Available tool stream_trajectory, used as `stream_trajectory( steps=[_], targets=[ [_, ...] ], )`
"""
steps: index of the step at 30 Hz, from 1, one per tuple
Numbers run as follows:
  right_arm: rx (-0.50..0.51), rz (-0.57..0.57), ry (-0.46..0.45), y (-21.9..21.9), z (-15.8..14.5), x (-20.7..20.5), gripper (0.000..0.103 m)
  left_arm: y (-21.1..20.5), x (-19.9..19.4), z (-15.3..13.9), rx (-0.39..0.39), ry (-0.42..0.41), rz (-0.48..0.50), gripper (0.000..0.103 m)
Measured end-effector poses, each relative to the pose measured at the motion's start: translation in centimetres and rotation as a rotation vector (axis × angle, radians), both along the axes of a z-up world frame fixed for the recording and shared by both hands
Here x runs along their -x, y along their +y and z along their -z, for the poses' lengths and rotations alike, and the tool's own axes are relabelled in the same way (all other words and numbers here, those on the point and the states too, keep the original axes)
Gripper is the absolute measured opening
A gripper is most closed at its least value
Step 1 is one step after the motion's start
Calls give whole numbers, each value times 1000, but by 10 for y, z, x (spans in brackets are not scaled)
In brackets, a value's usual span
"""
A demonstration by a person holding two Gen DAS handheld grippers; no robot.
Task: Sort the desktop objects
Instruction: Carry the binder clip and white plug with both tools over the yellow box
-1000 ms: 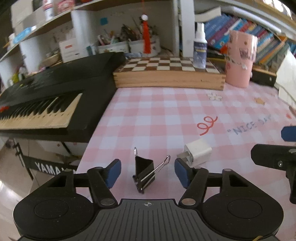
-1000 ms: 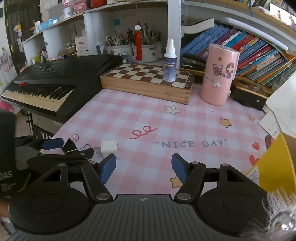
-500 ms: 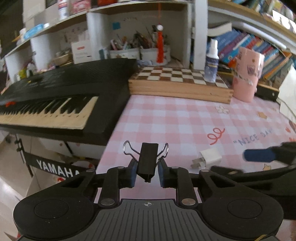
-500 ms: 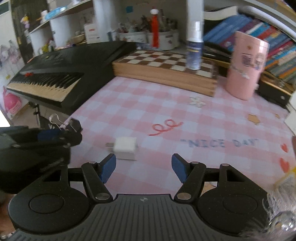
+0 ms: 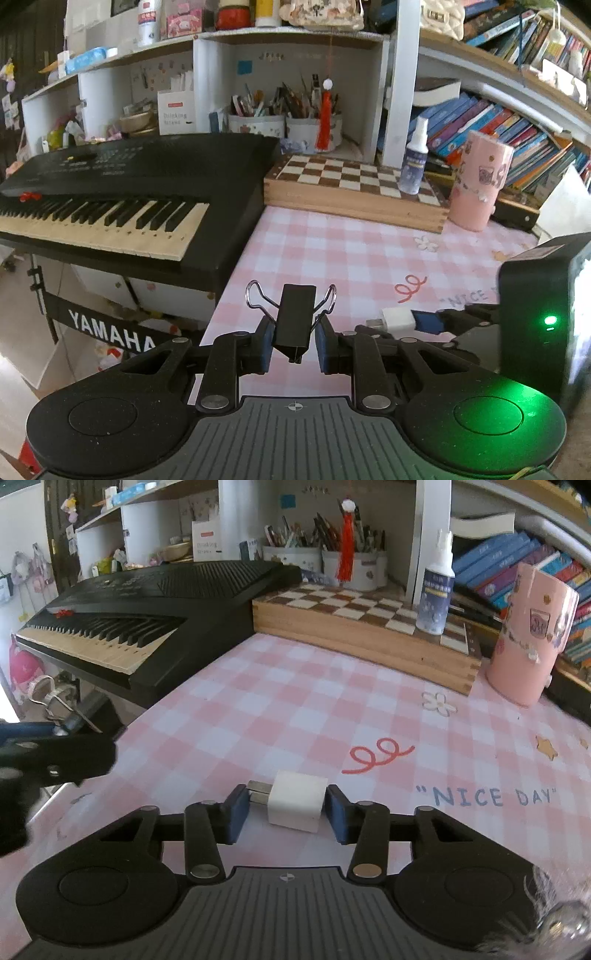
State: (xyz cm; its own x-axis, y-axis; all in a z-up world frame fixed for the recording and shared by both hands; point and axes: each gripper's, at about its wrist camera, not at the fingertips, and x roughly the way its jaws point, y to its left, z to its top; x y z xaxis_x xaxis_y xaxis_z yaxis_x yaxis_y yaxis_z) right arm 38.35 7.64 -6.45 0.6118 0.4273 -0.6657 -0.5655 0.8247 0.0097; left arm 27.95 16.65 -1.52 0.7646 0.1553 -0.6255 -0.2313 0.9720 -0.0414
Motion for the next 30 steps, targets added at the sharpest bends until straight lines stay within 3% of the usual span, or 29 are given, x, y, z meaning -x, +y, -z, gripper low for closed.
stream_trajectory(
  steps=[6, 14, 24, 30],
  targets=[
    [9, 17, -39, -17, -18, 19, 42, -4, 20, -11, 54, -47, 18, 22],
    [-18, 119, -63, -67, -54, 60, 42, -23, 52, -24, 56, -111, 110, 22],
    [-84, 181, -47, -116, -97, 139, 42, -39, 123, -51, 112, -185, 195, 22],
    [-99, 216, -13, -135, -104, 192, 42, -47, 165, -59, 132, -202, 237, 22]
  ],
)
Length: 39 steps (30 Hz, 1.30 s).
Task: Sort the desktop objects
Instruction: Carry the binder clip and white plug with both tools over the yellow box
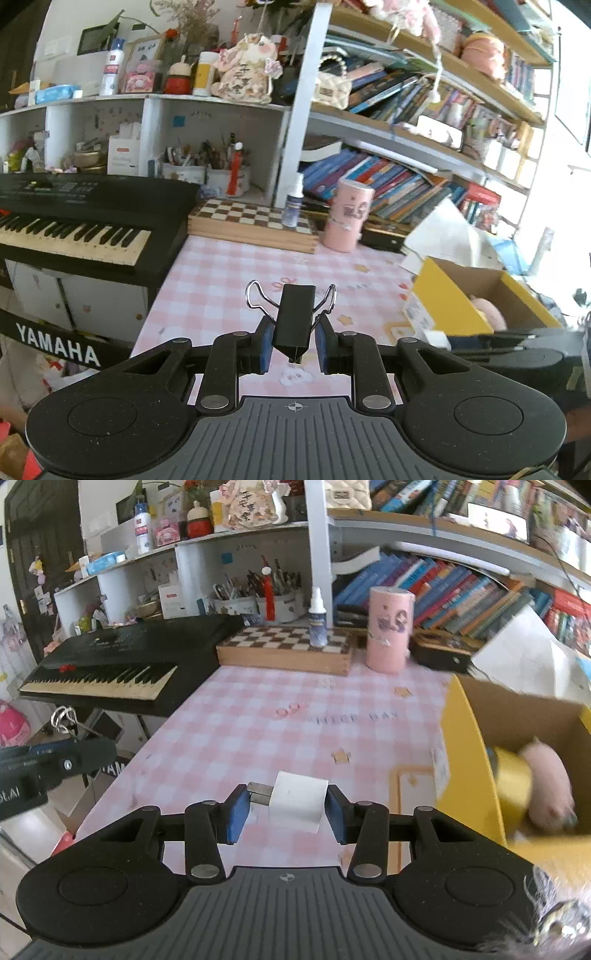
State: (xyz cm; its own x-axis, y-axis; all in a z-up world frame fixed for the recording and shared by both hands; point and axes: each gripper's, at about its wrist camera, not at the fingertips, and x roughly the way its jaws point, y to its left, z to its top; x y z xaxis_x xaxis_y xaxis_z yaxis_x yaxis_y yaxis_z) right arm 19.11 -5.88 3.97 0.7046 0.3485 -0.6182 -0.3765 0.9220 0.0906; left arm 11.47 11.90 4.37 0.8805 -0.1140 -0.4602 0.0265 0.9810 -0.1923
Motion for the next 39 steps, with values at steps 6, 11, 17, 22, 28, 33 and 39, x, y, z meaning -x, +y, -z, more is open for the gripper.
stream_trajectory(
  steps=[6, 11, 17, 22, 28, 33, 39],
  targets=[
    [-16, 51, 25, -12, 2, 48, 42, -9, 39, -5, -5, -19, 41, 22],
    [-32, 96, 3, -23, 0, 90, 42, -18, 65, -6, -4, -16, 97, 22],
    [-43, 192, 20, -44, 2, 127, 42, -37, 80, -6, 2, -13, 203, 22],
    [-32, 280, 15, -64, -2, 150, 42, -57, 80, -6, 19, -13, 303, 22],
    [-17, 382, 18, -94, -1, 171, 42, -86, 79, -2, 33, -9, 405, 22],
    [-22, 462, 18, -120, 1, 185, 42, -111, 77, 1, 32, 3, 481, 22],
    [-44, 513, 27, -147, 4, 190, 42, -140, 75, 0, 2, -7, 532, 22]
  ],
)
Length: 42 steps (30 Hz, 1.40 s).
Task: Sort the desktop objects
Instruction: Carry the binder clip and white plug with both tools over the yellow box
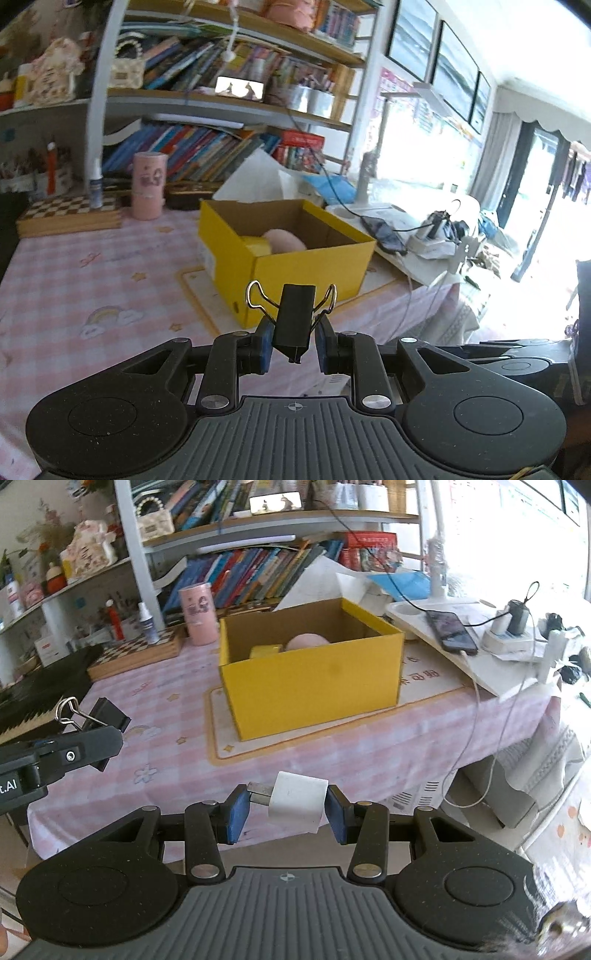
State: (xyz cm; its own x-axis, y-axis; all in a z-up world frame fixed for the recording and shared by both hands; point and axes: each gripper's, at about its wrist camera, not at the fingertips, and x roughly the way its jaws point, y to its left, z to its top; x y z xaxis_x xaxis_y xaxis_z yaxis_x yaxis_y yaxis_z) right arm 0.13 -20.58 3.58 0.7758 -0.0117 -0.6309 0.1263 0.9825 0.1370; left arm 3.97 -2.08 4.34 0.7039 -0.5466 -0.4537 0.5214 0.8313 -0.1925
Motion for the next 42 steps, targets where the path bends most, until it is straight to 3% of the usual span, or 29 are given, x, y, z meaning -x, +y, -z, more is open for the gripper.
stream_trajectory(
  steps=[18, 25, 34, 42],
  targets=[
    [-41, -24, 31, -68, 6, -38, 42, -68, -34, 1, -30, 24, -27, 22],
    [-19, -50, -8, -103, -3, -72, 42, -99, -62, -6, -28, -4, -74, 22],
    [21, -154, -99, -137, -26, -135, 42, -133, -109, -16, -42, -58, -178, 22],
    [61, -306, -121, -149, -34, -194, 42, -159, -153, -7, -125, -36, -244, 22]
  ],
)
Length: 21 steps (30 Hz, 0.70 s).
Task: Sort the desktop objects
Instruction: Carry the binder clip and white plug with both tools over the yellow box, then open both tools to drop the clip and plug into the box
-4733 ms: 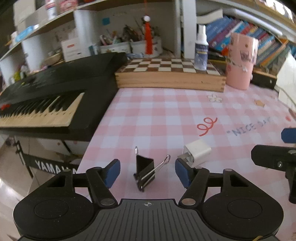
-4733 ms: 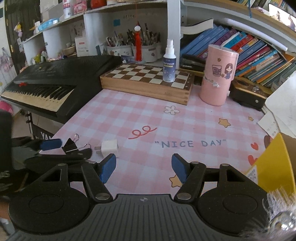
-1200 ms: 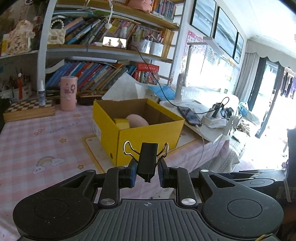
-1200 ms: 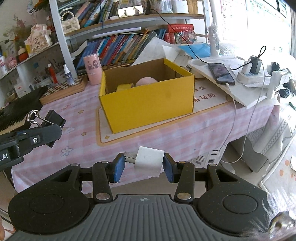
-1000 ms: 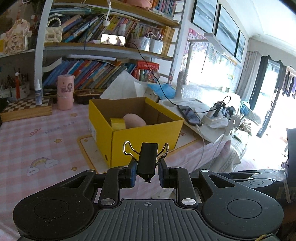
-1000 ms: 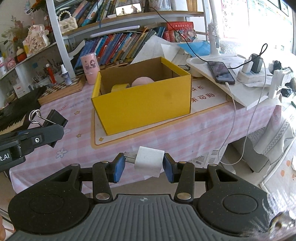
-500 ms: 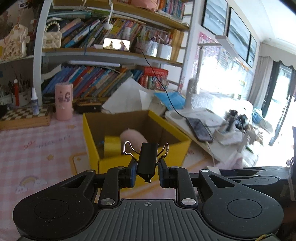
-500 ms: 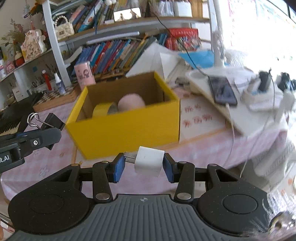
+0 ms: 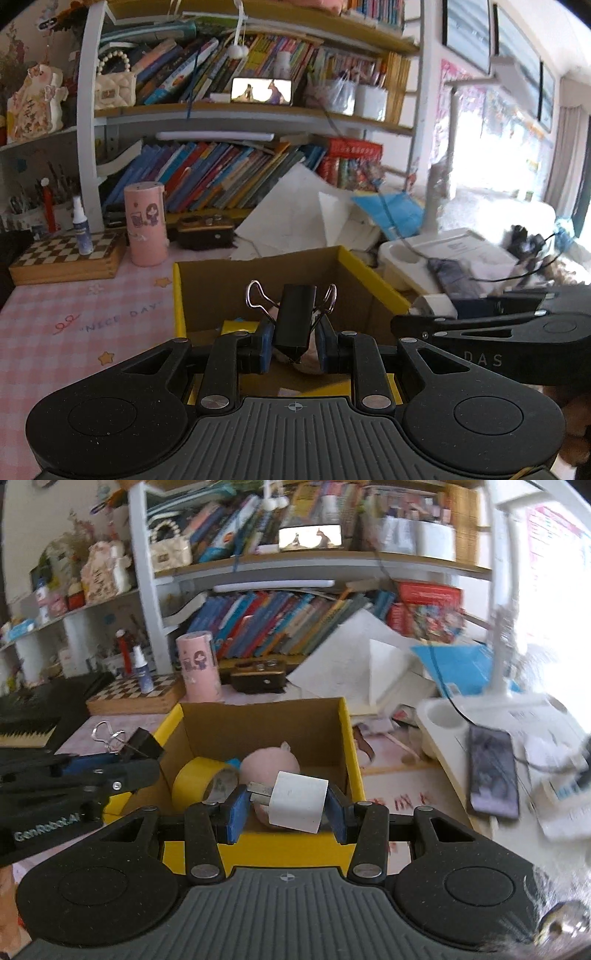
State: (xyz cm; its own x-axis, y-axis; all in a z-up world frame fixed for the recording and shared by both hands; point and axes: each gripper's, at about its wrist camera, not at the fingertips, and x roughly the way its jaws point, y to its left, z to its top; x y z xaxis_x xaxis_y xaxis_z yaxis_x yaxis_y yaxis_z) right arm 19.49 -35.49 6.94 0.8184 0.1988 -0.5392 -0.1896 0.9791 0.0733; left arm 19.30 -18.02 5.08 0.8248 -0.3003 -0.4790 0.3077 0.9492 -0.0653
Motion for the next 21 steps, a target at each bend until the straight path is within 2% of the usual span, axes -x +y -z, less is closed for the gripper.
stream_trajectory(
  steps=[4, 9, 14, 18, 21],
  targets=[
    [66, -102, 23, 2, 6, -31, 42, -9, -23, 10, -59, 56, -2, 22],
    [162, -225, 94, 11, 23, -66, 42, -17, -41, 27, -112, 154, 0, 22],
    [239, -289, 176, 18, 41, -93, 42, -20, -51, 40, -125, 239, -10, 22],
    [257, -347, 235, 22, 51, -106, 42, -19, -55, 44, -116, 268, -15, 22],
    [287, -375, 242, 25, 55, -111, 42, -17, -60, 46, -96, 293, -20, 22]
  ],
)
